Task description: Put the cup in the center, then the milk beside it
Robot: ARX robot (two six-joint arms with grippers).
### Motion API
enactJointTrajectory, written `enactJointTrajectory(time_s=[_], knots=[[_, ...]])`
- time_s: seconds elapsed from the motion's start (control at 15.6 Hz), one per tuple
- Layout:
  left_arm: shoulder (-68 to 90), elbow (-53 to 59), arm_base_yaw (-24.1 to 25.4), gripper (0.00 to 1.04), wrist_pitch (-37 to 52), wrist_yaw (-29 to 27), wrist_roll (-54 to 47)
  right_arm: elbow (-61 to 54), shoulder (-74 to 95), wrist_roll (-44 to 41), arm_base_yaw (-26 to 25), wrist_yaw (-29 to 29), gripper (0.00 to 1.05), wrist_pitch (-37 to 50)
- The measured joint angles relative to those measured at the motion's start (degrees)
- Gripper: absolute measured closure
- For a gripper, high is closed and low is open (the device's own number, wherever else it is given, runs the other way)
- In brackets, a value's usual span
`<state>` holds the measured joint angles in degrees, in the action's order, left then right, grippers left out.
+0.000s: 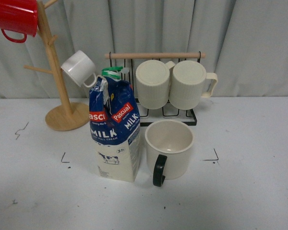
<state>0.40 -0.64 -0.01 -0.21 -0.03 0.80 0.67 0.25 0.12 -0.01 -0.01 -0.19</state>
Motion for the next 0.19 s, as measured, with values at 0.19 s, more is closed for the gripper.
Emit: enactJointTrajectory(time_s=[0.19], knots=[[0.0, 0.0, 0.0, 0.07, 0.0, 0.0, 0.0, 0.0, 0.0, 0.0, 0.0, 0.0, 0.06, 0.0]])
